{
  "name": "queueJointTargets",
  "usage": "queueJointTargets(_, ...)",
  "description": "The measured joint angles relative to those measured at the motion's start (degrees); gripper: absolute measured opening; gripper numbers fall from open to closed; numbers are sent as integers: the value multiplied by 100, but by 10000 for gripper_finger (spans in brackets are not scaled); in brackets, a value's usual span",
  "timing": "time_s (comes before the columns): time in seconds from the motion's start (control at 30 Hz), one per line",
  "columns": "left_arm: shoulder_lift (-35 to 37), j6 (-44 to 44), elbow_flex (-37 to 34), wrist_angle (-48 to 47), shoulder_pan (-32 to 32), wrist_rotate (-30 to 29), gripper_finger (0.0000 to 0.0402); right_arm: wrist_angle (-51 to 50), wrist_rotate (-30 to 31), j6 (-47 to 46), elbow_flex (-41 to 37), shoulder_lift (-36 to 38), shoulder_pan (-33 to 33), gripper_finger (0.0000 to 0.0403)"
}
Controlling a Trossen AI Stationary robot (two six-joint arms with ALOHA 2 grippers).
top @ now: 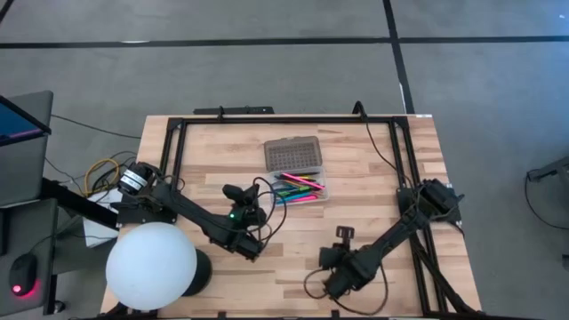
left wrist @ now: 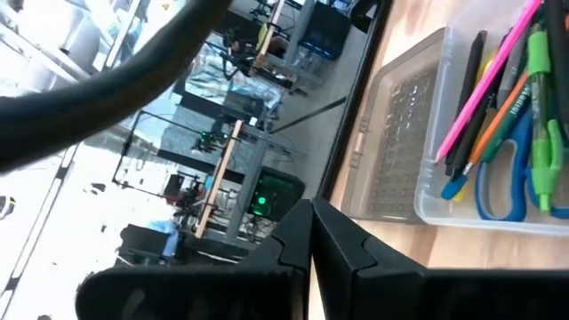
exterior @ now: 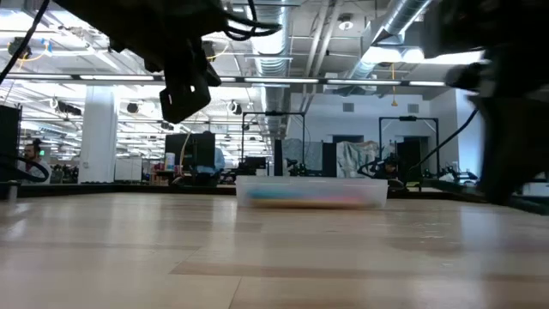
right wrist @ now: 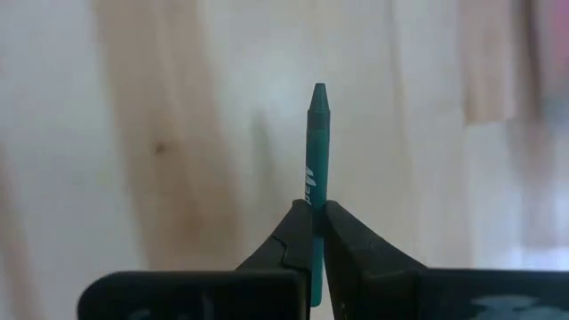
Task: Pick & place school supplies into a supply box
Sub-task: Put the green crayon into the supply box, then adjust the supply box
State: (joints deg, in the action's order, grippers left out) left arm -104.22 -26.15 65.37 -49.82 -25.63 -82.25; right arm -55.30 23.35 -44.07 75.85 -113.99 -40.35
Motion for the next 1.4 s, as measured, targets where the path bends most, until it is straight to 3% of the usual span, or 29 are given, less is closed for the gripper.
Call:
queueJointTargets(0.23,0,-786,-1,-756,-43,-64,0,1,604,626,9,11,283,0)
queueJointTargets(0.67,0,-2295,0,-2145,-45,-68,0,-127,2941,1275,19,24,1207,0)
queueJointTargets(0.97,0,-3441,-1,-3099,-45,173,0,446,2790,2381,22,28,2177,10)
queueJointTargets(1.23,0,-3609,1,-3194,-45,393,0,894,2392,3359,24,33,2748,47)
queueJointTargets(1.4,2,-3609,-1,-3187,-45,437,0,967,2279,3405,26,33,2896,89)
